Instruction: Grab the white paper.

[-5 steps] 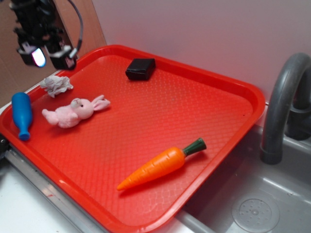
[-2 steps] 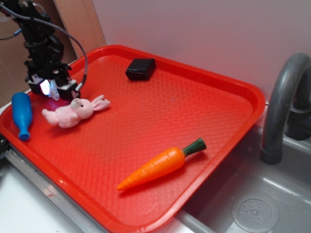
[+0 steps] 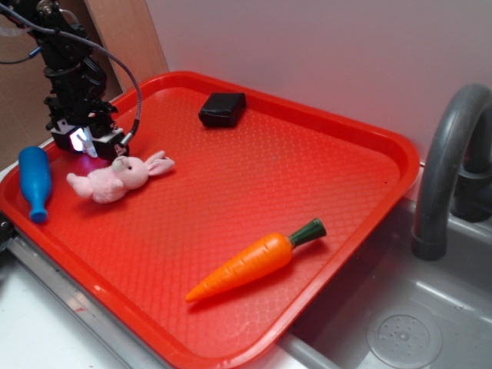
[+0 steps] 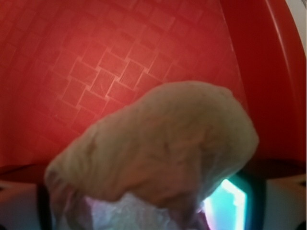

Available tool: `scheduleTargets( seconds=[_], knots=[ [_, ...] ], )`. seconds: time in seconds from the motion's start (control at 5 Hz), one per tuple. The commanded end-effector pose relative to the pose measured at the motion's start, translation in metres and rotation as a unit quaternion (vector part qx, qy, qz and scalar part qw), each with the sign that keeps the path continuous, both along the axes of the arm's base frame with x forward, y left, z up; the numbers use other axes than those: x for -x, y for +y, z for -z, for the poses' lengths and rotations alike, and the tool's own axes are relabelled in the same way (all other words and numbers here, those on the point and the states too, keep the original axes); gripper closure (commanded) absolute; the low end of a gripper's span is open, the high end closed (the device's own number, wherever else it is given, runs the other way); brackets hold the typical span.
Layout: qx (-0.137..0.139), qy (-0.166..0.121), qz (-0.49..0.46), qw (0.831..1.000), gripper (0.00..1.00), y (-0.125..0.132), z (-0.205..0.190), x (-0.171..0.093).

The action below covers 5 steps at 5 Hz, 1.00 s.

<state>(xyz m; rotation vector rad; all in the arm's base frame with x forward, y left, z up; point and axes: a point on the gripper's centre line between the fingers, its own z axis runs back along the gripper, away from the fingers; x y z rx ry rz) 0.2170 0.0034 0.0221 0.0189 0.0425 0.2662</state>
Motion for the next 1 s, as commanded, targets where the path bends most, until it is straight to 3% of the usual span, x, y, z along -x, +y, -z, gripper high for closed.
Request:
scheduleTargets(
  seconds=[0.0, 0.2, 0.4, 0.6, 0.8],
  knots=[
    [0.012, -0.03, 0.088, 0.996, 1.0, -0.039, -0.062, -0.003],
    [0.003, -0.041, 0.15, 0.988, 1.0, -0.085, -0.112, 0.001],
    [0.026, -0.053, 0.197, 0.979, 1.0, -0.117, -0.156, 0.01],
    [0.03, -0.091, 0.227, 0.969, 1.0, -0.135, -0.187, 0.022],
    [0.044, -0.093, 0.239, 0.966, 1.0, -0.134, -0.194, 0.025]
  ],
)
